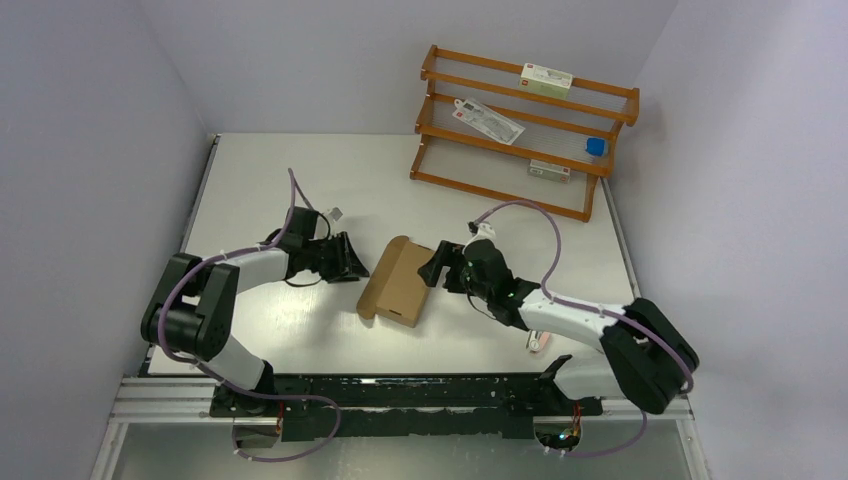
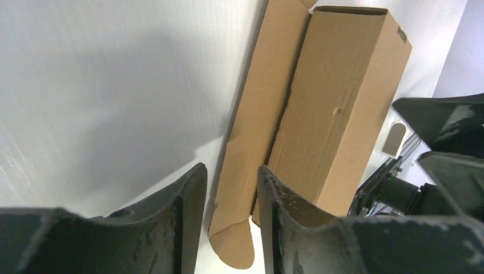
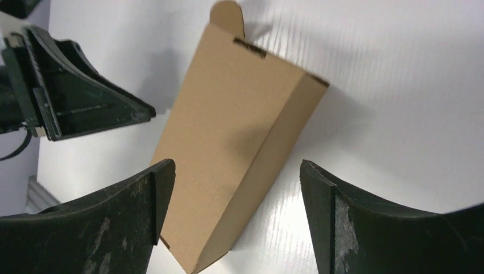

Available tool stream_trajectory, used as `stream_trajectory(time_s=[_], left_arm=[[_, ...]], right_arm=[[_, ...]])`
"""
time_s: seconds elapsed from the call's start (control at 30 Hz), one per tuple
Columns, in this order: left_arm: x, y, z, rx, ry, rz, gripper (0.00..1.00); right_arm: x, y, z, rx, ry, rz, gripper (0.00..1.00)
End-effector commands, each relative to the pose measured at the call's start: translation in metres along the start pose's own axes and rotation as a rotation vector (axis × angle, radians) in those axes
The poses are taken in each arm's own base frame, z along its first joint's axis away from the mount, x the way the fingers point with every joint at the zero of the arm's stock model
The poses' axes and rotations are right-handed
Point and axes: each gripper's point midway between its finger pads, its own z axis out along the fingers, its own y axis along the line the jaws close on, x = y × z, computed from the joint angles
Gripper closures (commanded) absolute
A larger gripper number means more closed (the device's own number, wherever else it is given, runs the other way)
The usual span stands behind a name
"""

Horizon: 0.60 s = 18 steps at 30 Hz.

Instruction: Fold the paper box

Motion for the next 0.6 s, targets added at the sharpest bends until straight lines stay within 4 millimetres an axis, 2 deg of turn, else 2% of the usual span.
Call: stream_trajectory(time_s=[0.0,0.17,0.3,0.37,0.57], left_arm=[[-0.008,0.002,0.005,-0.023,-0.015,0.025,0.55],[-0.003,0.009,0.010,-0.035,-0.003,0.017,0.53],[0.002,0.011,0.011,-0.030,0.016,0.003,0.52],[-0.002,0.008,0.013,-0.016,0.000,0.014,0.51],[0.000,0.004,0.015,0.008,0.015,0.013,0.50]], right_arm=[[0.019,0.018,0.011,-0.102,0.090,0.158,0.14],[0.032,0.007,0.027,-0.110,0.133,0.229,0.15],[0.050,-0.015,0.033,-0.085,0.173,0.270,0.21],[0.058,-0.022,0.035,-0.095,0.193,0.289,0.28],[0.074,-0.038,0.036,-0.111,0.224,0.335,0.36]])
